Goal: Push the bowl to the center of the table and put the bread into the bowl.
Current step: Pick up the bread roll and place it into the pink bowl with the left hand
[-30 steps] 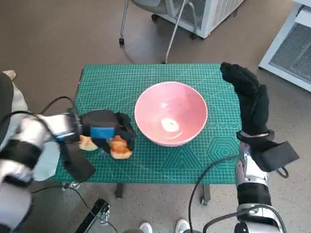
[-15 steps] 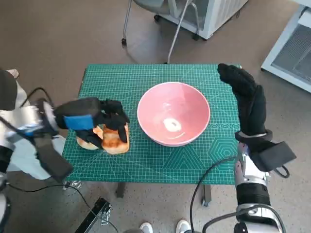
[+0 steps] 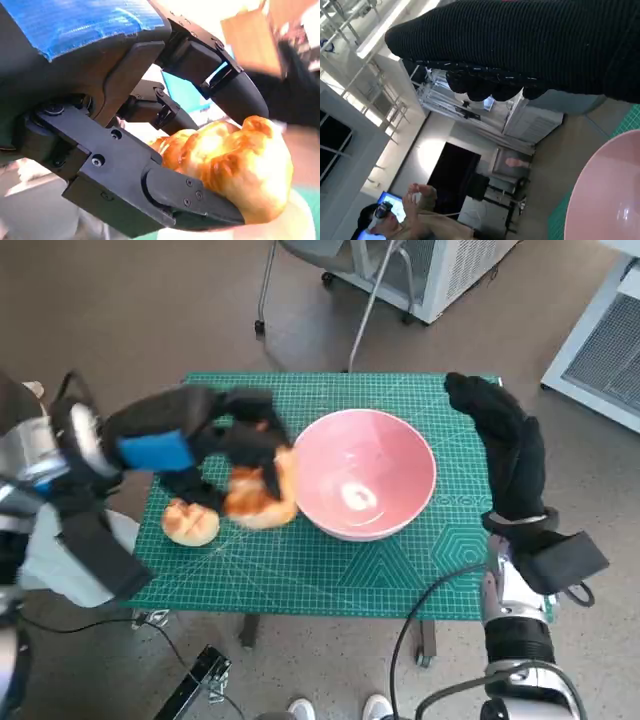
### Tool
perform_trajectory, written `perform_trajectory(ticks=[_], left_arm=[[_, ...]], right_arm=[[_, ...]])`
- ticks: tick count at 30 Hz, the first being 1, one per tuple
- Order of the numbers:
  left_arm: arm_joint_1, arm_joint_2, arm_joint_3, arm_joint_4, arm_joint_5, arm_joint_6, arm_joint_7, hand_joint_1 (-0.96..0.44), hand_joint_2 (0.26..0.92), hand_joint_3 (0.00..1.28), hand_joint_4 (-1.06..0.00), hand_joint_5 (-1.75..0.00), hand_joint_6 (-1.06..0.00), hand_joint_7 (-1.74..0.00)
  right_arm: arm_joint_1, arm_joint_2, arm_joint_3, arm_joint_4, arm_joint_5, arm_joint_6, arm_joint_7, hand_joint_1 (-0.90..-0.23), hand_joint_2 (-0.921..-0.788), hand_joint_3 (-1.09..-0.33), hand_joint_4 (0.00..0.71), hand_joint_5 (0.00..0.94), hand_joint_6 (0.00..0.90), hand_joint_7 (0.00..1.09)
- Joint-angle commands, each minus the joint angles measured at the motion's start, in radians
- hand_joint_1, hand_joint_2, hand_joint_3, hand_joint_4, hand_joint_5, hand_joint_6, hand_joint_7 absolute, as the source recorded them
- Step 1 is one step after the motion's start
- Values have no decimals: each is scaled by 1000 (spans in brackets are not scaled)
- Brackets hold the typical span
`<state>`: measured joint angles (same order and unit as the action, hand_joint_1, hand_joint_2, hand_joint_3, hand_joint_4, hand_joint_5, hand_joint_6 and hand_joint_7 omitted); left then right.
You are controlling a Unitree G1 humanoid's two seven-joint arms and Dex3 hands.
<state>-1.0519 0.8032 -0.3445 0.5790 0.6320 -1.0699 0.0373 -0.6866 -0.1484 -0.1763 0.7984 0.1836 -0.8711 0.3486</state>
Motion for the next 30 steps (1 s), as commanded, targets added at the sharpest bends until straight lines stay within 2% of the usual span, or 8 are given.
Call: perform_trajectory(ticks=[1,6,15,22,26,27,29,30], left_arm=[[-55,-80,-8,46,65,36,17,-1,785,259,-655,-1146,-780,-1121],[-141,-185,-73,169,187,93,80,-2,897,147,-574,-1153,-661,-1284],[-256,-339,-168,412,266,165,129,-4,906,141,-519,-1311,-683,-1156],[-292,-415,-215,544,266,244,76,-3,915,108,-532,-1381,-711,-1035],[-290,-445,-215,584,234,311,-15,-1,920,192,-462,-1400,-569,-1225],[-288,-449,-214,587,228,325,-35,-19,885,189,-406,-1135,-473,-1033],[-280,-457,-210,586,213,369,-99,-56,874,120,-388,-624,-405,-653],[-277,-459,-209,582,208,391,-130,-65,876,101,-388,-516,-396,-575]], right_arm=[[14,1,-2,23,14,5,16,-578,-921,-798,386,24,-1,775],[21,-1,-4,20,22,2,24,-583,-921,-796,386,23,0,775],[34,-5,-8,9,24,-3,24,-587,-921,-791,387,23,2,775],[47,-8,-18,1,30,-6,22,-581,-921,-788,389,22,6,769],[49,-10,-28,7,39,-6,24,-580,-921,-783,401,25,33,749],[50,-9,-29,7,39,-6,22,-581,-921,-781,406,26,45,744],[53,-7,-32,6,41,-8,20,-583,-921,-776,412,27,62,736],[55,-5,-33,3,42,-9,18,-584,-921,-774,413,27,66,734]])
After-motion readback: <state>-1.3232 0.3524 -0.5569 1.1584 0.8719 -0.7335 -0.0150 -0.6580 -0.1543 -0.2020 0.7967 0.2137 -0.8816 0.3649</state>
